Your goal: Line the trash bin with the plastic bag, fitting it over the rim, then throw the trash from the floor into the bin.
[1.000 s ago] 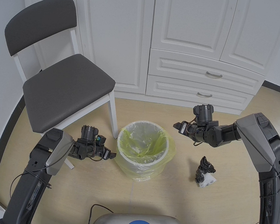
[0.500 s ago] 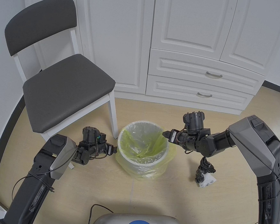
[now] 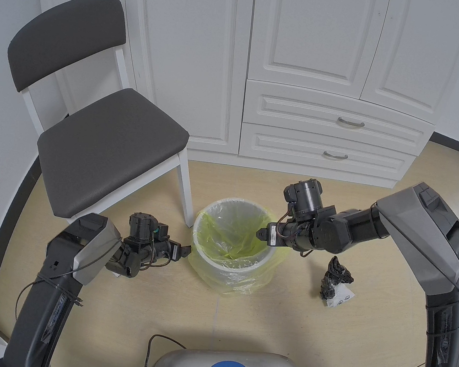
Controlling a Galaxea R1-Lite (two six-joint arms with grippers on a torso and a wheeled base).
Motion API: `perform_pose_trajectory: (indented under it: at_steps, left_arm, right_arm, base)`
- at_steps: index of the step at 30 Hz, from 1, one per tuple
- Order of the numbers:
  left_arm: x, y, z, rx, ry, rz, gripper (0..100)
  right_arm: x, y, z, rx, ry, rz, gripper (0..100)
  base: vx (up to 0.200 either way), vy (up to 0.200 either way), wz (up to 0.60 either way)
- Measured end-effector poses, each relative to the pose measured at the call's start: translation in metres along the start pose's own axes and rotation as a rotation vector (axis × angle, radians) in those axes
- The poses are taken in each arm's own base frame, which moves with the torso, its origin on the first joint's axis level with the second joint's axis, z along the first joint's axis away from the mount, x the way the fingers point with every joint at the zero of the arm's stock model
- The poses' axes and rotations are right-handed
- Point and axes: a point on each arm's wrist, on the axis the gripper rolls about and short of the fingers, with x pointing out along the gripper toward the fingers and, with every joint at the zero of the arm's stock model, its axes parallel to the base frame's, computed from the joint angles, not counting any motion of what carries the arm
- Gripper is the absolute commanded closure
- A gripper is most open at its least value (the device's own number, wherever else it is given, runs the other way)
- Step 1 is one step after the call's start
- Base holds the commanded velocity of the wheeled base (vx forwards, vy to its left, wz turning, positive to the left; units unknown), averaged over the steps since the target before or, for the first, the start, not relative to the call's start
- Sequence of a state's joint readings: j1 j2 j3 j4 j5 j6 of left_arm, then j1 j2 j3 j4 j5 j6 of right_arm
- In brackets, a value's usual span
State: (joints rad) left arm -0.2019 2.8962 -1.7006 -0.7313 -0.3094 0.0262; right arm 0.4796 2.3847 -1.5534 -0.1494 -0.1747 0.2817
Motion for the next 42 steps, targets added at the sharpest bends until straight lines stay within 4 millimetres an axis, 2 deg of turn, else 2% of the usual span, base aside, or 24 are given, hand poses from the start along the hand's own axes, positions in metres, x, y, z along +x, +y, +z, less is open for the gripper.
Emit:
perform_pose_trajectory:
  at_steps: [4,7,10,15,20,26,33,42]
  left_arm:
    - [-0.021,-0.001,-0.007,0.016,0.017,0.002,0]
    - [-0.032,-0.001,-0.007,0.030,-0.006,0.007,0]
    - [-0.042,-0.002,-0.005,0.048,-0.042,0.010,0]
    - [-0.053,-0.001,0.000,0.057,-0.103,0.014,0]
    - [-0.056,0.000,0.004,0.047,-0.167,-0.008,0]
    - [-0.058,0.006,0.001,0.037,-0.181,-0.028,0]
    - [-0.058,0.008,-0.001,0.039,-0.191,-0.027,0]
    - [-0.058,0.008,-0.003,0.038,-0.189,-0.028,0]
  right_arm:
    - [-0.007,0.018,0.019,-0.050,0.026,-0.042,0]
    - [-0.009,0.027,0.024,-0.086,0.063,-0.095,0]
    - [-0.003,0.032,0.020,-0.124,0.115,-0.157,0]
    - [0.021,0.046,-0.004,-0.170,0.151,-0.209,0]
    - [0.044,0.054,-0.016,-0.147,0.077,-0.207,0]
    - [0.062,0.054,-0.026,-0.116,0.040,-0.207,0]
    - [0.068,0.050,-0.034,-0.124,0.060,-0.251,0]
    - [0.056,0.048,-0.045,-0.185,0.218,-0.293,0]
  base:
    - [0.000,0.000,0.00]
    - [0.000,0.000,0.00]
    - [0.000,0.000,0.00]
    - [0.000,0.000,0.00]
    - [0.000,0.000,0.00]
    - [0.000,0.000,0.00]
    - [0.000,0.000,0.00]
    - [0.000,0.000,0.00]
